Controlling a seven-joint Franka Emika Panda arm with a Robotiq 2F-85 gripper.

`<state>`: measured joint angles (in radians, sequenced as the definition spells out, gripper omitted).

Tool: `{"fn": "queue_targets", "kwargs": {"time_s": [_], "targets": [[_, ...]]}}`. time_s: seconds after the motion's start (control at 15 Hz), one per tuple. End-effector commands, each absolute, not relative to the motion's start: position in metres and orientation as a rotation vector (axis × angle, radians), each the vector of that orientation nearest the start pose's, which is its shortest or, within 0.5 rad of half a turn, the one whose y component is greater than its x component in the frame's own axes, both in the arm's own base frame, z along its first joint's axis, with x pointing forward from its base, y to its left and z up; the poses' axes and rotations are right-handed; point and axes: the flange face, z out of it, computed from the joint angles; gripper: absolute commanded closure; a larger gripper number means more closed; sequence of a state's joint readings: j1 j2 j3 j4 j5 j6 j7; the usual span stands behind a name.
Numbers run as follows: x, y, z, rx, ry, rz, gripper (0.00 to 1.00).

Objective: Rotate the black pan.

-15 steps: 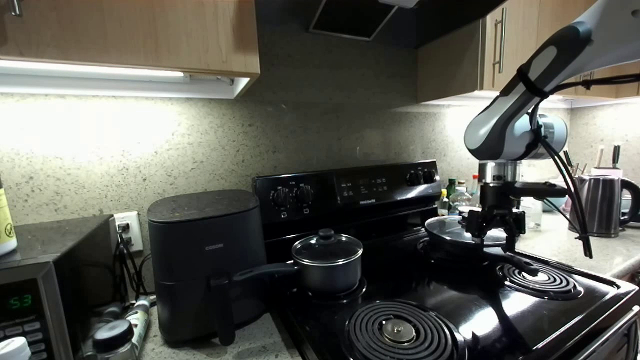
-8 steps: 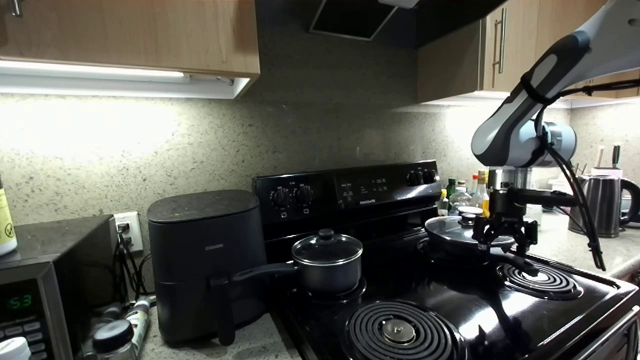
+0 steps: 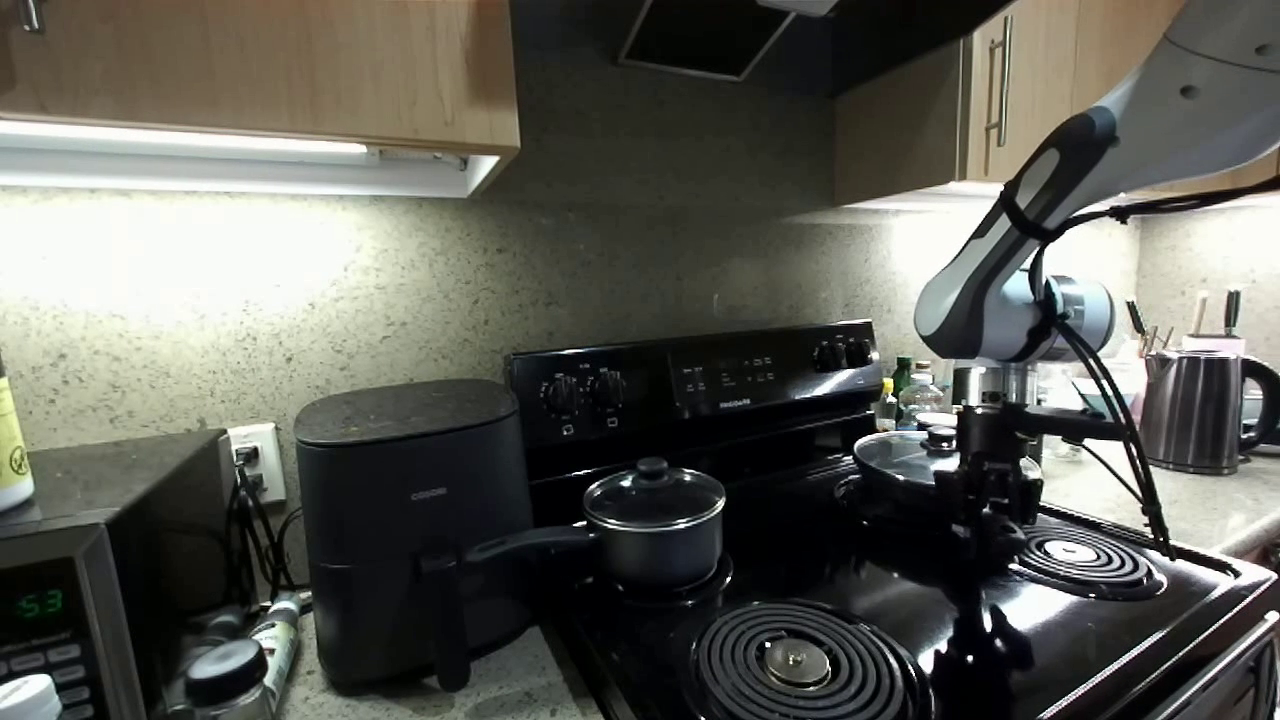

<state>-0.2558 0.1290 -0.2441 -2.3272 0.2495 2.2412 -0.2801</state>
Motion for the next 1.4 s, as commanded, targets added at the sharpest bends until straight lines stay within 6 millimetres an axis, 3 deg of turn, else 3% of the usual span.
{"fn": "queue_targets", "kwargs": {"time_s": [0.0, 0.13, 0.4, 0.67, 0.93, 1.07, 1.33], "targets": [[0.440, -0.230, 0.262, -2.875, 0.497, 0.246, 0.78], [0.440, -0.229, 0.262, -2.899, 0.460, 0.258, 0.90], [0.446, -0.213, 0.272, -2.989, 0.180, 0.305, 0.96], [0.458, -0.192, 0.289, -3.051, -0.013, 0.407, 0.92], [0.473, -0.173, 0.289, -3.066, -0.223, 0.522, 0.92], [0.474, -0.175, 0.281, -3.011, -0.322, 0.542, 0.92], [0.462, -0.206, 0.257, -2.958, -0.325, 0.549, 0.92]]}}
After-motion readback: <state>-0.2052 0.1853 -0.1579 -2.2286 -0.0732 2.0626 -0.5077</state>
